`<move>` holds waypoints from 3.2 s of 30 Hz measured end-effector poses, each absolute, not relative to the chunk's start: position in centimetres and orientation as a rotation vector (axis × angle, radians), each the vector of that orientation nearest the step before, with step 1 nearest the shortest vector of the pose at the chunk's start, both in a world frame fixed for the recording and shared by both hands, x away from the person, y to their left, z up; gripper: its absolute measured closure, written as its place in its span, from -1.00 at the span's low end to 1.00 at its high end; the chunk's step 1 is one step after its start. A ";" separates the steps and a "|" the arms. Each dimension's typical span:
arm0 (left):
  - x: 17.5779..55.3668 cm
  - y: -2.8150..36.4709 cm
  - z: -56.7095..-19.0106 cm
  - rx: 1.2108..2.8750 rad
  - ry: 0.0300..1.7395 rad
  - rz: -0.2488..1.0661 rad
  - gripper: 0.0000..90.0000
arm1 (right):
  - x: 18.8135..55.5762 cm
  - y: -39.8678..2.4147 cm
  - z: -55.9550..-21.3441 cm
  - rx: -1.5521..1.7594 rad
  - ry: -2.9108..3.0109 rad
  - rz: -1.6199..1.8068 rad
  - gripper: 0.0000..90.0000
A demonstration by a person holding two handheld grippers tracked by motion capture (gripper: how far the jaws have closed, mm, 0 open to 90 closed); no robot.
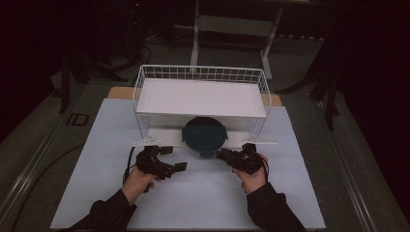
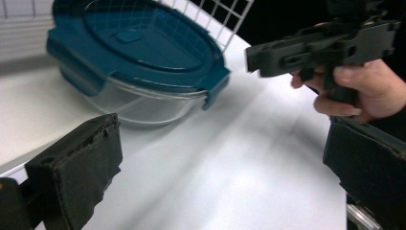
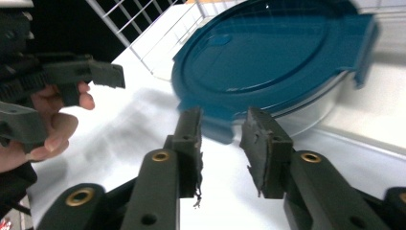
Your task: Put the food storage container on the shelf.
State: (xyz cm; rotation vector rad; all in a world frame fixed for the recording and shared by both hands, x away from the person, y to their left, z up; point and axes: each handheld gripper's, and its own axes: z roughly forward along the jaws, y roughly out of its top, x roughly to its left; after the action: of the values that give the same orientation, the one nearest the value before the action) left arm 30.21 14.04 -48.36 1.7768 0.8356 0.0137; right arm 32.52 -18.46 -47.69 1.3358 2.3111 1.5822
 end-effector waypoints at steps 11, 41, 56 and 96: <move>27.4 14.9 -48.0 1.752 0.814 0.110 -1.00 | 32.5 -16.6 -49.1 1.330 2.405 1.516 1.00; 26.9 15.7 -48.4 1.719 0.805 0.193 -1.00 | 37.0 -13.8 -50.5 1.371 2.383 1.451 1.00; 26.8 15.8 -48.2 1.714 0.803 0.200 -1.00 | 38.3 -13.4 -50.9 1.380 2.343 1.469 1.00; 25.8 15.9 -48.1 1.738 0.765 0.201 -1.00 | 29.8 -18.4 -49.1 1.121 2.310 1.556 -0.55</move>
State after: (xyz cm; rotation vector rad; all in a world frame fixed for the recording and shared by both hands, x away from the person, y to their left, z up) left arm 25.84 15.86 -48.06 1.7378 0.7647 0.2010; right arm 29.82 -18.40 -49.14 1.1211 2.3105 1.5565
